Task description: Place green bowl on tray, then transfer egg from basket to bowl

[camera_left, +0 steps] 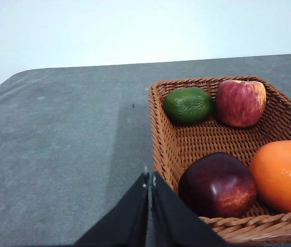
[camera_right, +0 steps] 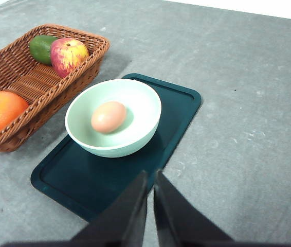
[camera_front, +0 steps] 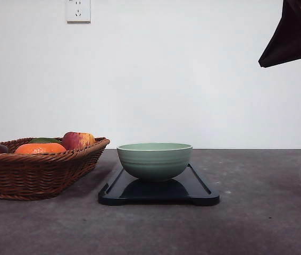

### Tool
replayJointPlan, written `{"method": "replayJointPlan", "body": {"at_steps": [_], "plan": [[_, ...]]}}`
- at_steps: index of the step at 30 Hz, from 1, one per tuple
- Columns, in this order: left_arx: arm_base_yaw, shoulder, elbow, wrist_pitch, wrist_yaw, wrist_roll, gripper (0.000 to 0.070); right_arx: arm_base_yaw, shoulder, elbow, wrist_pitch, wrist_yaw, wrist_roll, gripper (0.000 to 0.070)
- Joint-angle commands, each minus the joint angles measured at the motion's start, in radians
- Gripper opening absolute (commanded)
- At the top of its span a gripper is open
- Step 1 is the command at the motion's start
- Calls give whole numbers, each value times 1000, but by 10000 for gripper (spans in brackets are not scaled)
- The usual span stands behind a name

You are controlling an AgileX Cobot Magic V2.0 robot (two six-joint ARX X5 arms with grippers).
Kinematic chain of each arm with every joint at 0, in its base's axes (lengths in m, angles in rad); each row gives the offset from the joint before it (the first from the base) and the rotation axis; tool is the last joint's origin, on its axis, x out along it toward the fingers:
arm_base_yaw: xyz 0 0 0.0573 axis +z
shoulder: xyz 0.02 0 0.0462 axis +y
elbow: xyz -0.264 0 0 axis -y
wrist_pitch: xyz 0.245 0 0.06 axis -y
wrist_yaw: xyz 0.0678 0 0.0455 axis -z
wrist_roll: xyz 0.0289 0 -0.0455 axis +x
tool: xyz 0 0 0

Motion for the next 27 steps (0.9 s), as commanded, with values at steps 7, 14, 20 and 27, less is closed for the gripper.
{"method": "replayJointPlan", "body": {"at_steps": [7,14,20,27], "plan": [[1,-1,-19,10,-2,9,0,6,6,5,10,1,-2,15],[1,-1,-19,10,-2,9,0,8,-4,5,6,2,-4,15],[1,0,-19,10,-2,9,0,-37,-129,-19,2,55,-187,15],[1,0,-19,10,-2,9,0,-244,-341,-218,72,54,-204,16]]}}
